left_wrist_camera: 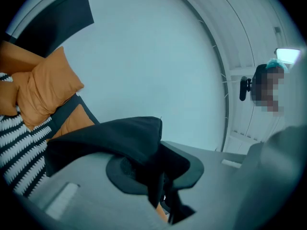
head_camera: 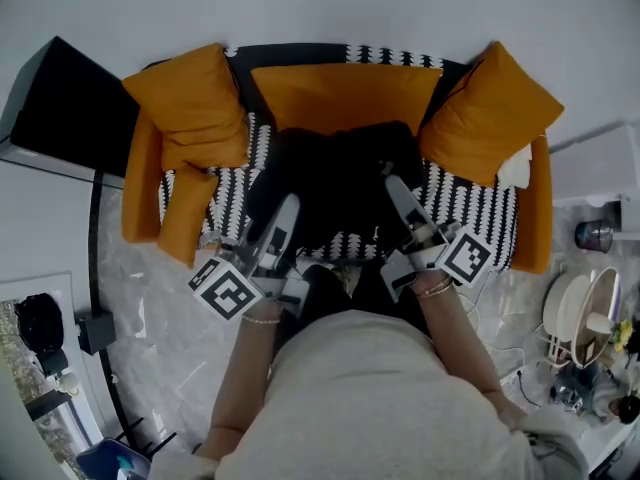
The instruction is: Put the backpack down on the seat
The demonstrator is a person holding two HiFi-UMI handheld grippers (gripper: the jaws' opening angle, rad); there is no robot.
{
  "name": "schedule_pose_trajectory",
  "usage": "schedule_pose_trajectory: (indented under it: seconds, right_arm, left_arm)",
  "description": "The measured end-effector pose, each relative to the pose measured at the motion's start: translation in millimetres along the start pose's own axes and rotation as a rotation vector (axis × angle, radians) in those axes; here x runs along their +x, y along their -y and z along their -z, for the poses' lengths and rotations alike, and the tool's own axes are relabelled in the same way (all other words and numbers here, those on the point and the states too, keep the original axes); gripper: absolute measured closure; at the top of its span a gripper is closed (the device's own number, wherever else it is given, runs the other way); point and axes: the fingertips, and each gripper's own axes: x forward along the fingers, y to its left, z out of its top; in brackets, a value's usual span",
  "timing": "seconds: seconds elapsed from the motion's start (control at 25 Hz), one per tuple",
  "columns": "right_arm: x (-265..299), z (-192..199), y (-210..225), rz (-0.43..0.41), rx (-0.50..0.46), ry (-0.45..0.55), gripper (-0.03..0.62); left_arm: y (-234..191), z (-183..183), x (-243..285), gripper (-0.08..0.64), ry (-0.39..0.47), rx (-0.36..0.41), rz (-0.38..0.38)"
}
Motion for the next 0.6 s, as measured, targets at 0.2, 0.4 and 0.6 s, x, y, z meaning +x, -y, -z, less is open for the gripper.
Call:
schedule_pose_trajectory:
  seconds: [0.2,0.4,0.6]
  right_arm:
    - [4.3,-9.2,16.3,0.033,0.007,0.014,0.551]
    - [1.2,-14.5,33.4,0.071,0.022,0.011,0.551]
    - [-6.0,-23.3,55.4,0.108,0.049,0.001,0.551]
  left_arm:
    - [-16.7,3.5,15.7,0.485,-0.044,-0.024,-0.001]
    - [-27.8,15.1,25.7,0.485,-0.067,-0.041,-0.036]
    - [-41.1,26.7,41.4,0.485,-0.09,-0.066,-0.07]
